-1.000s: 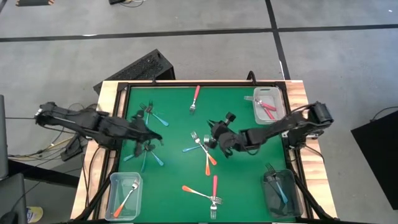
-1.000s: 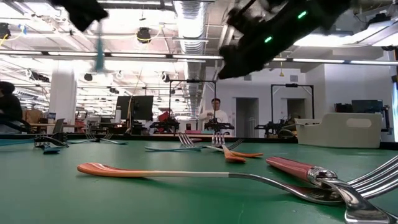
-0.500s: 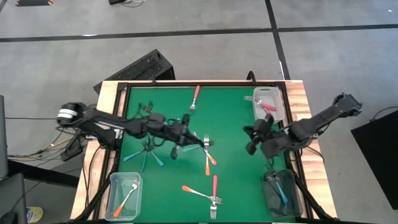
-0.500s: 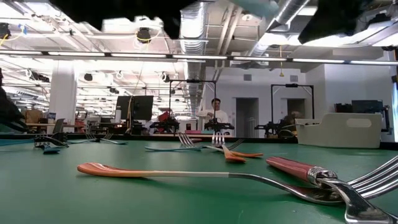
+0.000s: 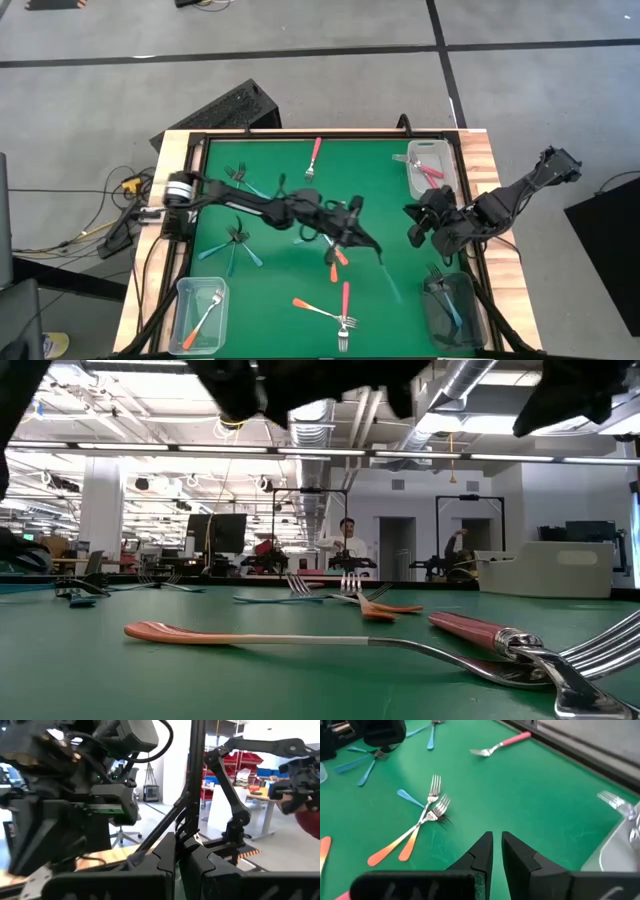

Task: Sort silverware by color (type)
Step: Put the blue fork into the black bin

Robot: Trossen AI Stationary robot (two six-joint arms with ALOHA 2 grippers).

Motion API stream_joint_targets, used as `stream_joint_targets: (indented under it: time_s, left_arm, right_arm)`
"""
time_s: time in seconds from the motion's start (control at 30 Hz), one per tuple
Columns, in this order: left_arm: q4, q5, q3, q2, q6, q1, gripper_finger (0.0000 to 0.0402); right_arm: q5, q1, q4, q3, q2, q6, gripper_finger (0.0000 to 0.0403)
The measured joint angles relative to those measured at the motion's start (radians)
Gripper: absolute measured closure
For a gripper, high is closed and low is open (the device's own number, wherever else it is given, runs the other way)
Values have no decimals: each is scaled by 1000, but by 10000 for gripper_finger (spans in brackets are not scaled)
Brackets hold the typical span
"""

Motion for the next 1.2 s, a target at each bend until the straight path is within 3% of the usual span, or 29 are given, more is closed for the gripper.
stream_joint_targets:
  time_s: [0.23,0.37,0.73,1.0,1.2]
  left_arm:
    - [101,-4,221,226,-133,-19,401]
    - [102,-59,343,344,-132,-26,401]
    - [74,-45,621,565,-161,-28,401]
    - [-26,-151,658,604,-93,-63,399]
    - [-42,-244,659,604,-20,-93,355]
  right_arm:
    - [72,-38,-134,0,1,104,336]
    - [52,-60,-145,-1,0,115,336]
    - [5,-63,-138,-1,0,115,336]
    - [4,-86,-135,-1,0,114,336]
    - [4,-141,-135,-1,0,103,336]
